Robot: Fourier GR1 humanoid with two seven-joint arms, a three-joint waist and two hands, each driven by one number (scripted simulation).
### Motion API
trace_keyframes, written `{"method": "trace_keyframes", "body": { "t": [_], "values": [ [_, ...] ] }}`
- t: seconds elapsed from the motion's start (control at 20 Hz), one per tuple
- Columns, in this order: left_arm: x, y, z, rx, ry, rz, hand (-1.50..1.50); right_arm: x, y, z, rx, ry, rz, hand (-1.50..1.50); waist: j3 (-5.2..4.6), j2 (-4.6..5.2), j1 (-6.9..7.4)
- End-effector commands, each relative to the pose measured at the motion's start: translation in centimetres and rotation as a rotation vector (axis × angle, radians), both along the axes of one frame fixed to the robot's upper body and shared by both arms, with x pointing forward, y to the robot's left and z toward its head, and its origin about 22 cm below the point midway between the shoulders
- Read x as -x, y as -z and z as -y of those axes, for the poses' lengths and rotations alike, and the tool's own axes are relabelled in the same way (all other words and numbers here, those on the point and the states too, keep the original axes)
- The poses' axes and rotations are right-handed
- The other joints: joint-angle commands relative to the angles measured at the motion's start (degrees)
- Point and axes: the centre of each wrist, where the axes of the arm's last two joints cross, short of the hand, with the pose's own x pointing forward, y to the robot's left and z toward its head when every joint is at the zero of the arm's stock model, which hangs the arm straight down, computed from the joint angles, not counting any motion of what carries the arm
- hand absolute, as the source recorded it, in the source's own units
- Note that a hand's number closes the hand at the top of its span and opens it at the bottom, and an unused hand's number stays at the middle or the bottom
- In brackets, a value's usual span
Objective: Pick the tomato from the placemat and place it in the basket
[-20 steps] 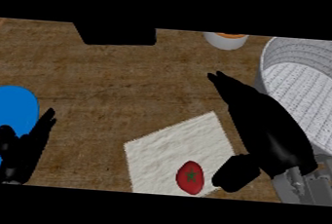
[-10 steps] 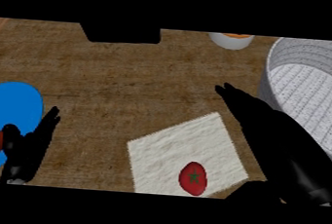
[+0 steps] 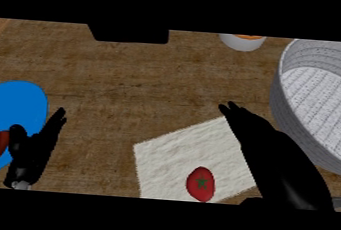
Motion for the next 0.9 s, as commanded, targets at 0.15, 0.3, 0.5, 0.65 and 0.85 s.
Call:
{"method": "trace_keyframes", "body": {
  "t": [0.15, 0.3, 0.5, 0.65, 0.85],
  "values": [
    [2.4, 2.4, -0.3, 0.025, -0.007, -0.165, 0.0, 0.3, 2.1, -1.3, 0.084, 0.191, -0.096, -1.5, -0.75, 0.78, 1.35],
    [2.0, 2.2, 0.0, 0.033, -0.002, -0.163, 0.0, 1.3, 4.0, -0.9, 0.099, 0.195, -0.102, -1.5, -0.68, 0.77, 0.73],
    [2.4, 2.3, 0.3, 0.035, -0.008, -0.148, 0.0, 1.2, 4.8, -1.9, 0.081, 0.197, -0.071, -1.5, -0.67, 0.83, 1.45],
    [3.5, 3.5, 1.0, 0.039, 0.0, -0.171, 0.0, 1.3, 6.0, -1.6, 0.086, 0.212, -0.063, -1.5, -0.68, 0.9, 1.38],
    [1.7, 2.7, -0.1, 0.022, -0.008, -0.165, 0.0, 1.5, 6.6, -2.2, 0.085, 0.209, -0.062, -1.5, -0.69, 1.01, 0.88]
  ]
}}
